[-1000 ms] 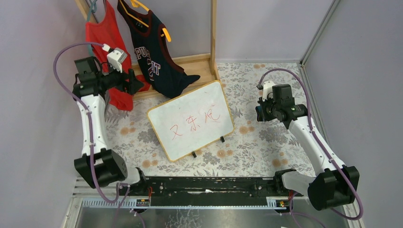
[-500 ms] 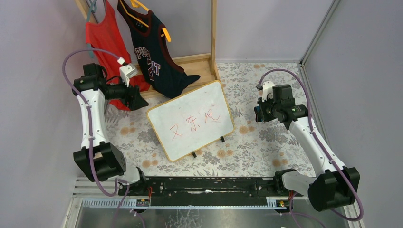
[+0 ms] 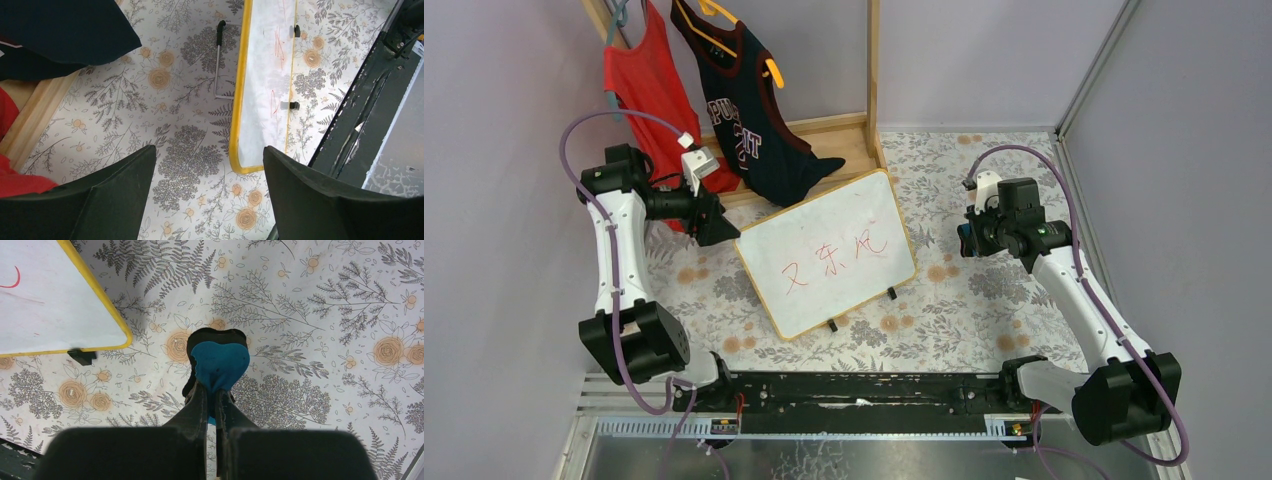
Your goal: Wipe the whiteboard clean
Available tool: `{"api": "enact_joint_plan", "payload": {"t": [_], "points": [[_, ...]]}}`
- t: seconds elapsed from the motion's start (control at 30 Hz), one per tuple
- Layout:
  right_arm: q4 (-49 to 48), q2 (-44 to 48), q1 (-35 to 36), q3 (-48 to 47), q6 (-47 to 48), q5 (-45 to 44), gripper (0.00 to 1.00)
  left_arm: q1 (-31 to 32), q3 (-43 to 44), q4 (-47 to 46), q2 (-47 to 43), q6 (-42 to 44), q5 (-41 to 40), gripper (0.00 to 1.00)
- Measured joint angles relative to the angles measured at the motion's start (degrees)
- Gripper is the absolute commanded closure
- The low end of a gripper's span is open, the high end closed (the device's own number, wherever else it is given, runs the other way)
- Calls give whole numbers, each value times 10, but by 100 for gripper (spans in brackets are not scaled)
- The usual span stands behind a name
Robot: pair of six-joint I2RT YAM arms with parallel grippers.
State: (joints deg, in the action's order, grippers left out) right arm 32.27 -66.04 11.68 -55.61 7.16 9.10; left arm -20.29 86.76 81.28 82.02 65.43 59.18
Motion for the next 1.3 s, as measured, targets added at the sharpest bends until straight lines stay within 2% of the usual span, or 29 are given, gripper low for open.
{"api": "enact_joint_plan", "payload": {"t": [0.73,1.3], "points": [[0,0,0,0,0,11,100,5,-42,6,17,5,30,27],[0,0,0,0,0,11,100,27,-76,7,32,12,43,35]]}}
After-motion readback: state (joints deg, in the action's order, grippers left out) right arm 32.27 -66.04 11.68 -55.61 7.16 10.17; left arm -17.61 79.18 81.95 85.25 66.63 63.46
